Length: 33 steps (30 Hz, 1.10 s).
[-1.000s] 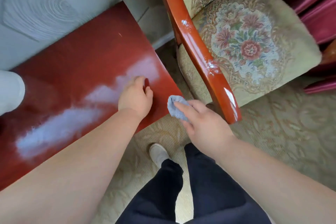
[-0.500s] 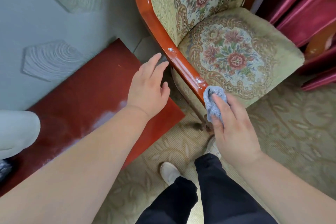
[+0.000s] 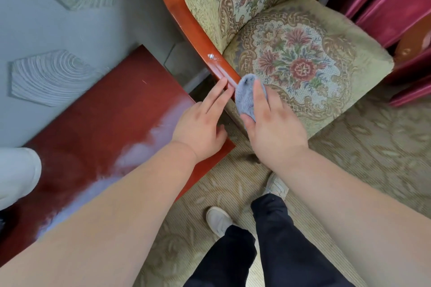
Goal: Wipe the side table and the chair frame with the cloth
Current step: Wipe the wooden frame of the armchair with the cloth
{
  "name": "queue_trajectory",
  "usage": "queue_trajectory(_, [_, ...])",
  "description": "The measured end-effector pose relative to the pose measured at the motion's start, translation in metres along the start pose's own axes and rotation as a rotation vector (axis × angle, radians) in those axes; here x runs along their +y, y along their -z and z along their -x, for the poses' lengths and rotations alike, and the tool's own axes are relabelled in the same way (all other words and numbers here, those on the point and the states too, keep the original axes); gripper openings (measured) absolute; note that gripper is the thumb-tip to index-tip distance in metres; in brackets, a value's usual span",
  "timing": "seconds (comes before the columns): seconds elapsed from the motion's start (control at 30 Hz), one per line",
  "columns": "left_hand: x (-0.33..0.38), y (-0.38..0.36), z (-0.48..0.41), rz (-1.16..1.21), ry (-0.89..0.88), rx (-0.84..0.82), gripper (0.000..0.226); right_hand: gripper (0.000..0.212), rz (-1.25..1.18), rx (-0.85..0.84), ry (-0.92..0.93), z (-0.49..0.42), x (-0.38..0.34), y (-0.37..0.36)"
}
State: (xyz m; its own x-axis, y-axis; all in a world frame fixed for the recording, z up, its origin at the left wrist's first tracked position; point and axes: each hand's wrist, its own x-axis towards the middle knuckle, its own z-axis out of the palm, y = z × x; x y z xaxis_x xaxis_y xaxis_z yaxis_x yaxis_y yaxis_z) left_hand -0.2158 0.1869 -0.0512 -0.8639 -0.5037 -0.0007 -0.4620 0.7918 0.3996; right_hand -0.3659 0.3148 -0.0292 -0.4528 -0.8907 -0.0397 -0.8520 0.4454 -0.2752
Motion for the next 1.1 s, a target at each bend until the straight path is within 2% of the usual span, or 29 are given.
queue_trajectory(0.23, [0.003,0.001,0.003,0.023,0.045,-0.054,0.093,0.071,-0.060,0.049,0.005,0.089,0.037,-0.011])
queue_trajectory(0.37, [-0.006,0.001,0.002,0.024,0.021,-0.052,0.095,0.066,-0.048,0.000,0.020,0.051,0.022,-0.006])
queue_trajectory(0.6, [-0.014,-0.006,-0.007,0.029,-0.035,0.061,0.087,0.071,0.068,-0.262,0.003,-0.046,-0.024,0.018])
queue_trajectory(0.73, [-0.008,-0.006,-0.012,0.027,0.039,0.173,0.078,0.067,0.056,-0.168,0.070,-0.013,-0.003,0.015])
queue_trajectory(0.9, [-0.013,0.008,-0.021,0.027,0.192,0.238,0.073,0.063,-0.010,-0.066,0.088,0.040,0.023,0.004])
queue_trajectory(1.0, [-0.024,0.013,-0.023,0.009,0.257,0.245,0.072,0.069,0.053,-0.079,0.081,0.009,0.006,0.004])
queue_trajectory(1.1, [-0.026,0.009,-0.023,0.067,0.349,0.286,0.067,0.078,0.137,-0.173,0.112,-0.052,-0.023,0.005])
